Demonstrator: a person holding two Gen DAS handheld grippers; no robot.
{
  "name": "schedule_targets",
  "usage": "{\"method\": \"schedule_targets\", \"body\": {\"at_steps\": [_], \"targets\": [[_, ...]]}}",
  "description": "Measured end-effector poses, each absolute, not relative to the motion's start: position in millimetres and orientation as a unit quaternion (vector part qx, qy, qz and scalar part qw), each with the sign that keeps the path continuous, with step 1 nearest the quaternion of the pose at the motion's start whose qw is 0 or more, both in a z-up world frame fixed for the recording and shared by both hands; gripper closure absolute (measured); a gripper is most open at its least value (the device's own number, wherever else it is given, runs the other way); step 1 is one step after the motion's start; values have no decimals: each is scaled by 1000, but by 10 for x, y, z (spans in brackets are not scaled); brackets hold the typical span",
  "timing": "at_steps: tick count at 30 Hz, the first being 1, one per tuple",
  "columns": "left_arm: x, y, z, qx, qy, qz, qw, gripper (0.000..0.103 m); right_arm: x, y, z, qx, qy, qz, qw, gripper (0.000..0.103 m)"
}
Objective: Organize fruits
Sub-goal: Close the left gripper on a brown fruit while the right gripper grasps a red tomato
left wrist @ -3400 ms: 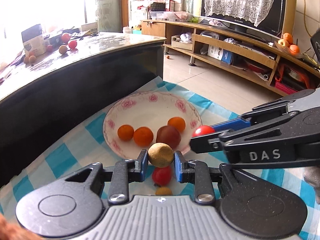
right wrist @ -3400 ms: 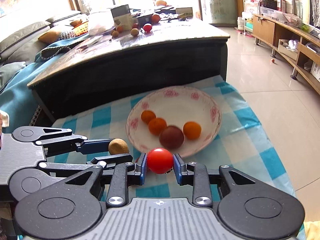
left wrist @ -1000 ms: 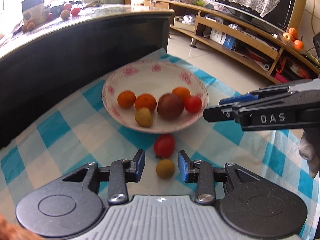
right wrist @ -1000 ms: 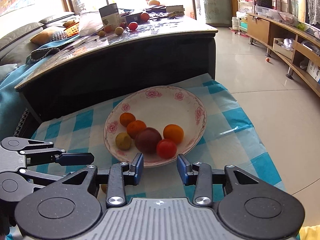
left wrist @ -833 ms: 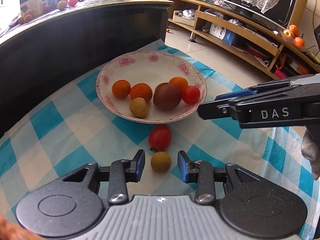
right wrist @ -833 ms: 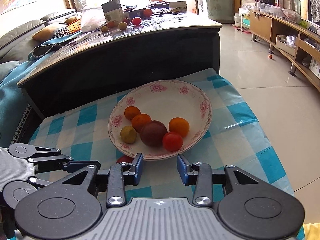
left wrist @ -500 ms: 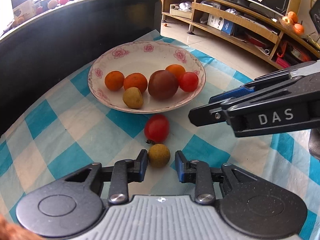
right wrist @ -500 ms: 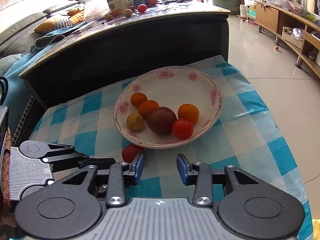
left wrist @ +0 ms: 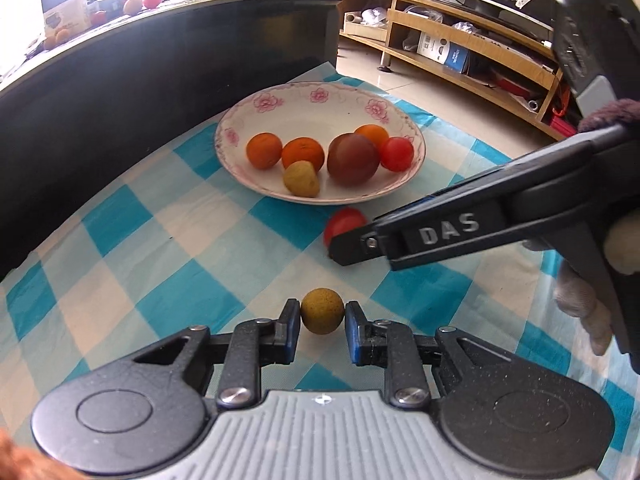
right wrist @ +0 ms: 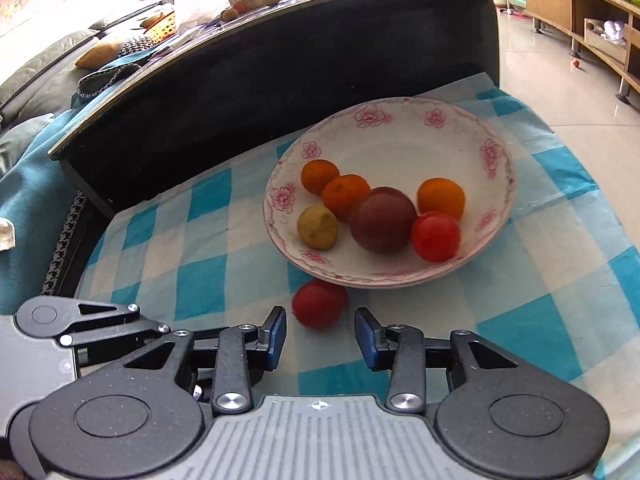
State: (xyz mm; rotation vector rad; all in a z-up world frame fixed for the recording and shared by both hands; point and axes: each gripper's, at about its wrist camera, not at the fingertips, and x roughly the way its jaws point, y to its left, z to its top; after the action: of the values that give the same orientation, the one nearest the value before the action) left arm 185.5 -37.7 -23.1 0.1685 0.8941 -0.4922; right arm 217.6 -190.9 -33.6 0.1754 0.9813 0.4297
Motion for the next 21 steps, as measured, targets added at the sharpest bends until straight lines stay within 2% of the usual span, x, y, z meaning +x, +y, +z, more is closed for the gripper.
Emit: {"method": "schedule_targets", "body": {"at_steps": [3,13,14,16,21], "targets": [[1844,-331,-247,77,430,-234,868,70,2194,-1811,-368,71,464,203,859,66],[1828,-295,-287,74,434,-232,867,70,2185,-1698,-410,49,449,185,873,65],[1827,-300,-285,73,434,-233,867,70,2177,-1685,-408,43,448,182,874,66],[1820,-309,-278,76,432,-234,868,70,2163,-1675,-404,31,447,174,877,76],[1788,-271,-279,77,431,-236,867,70,2118,-1766,-359,36,449,179,874,79]]}}
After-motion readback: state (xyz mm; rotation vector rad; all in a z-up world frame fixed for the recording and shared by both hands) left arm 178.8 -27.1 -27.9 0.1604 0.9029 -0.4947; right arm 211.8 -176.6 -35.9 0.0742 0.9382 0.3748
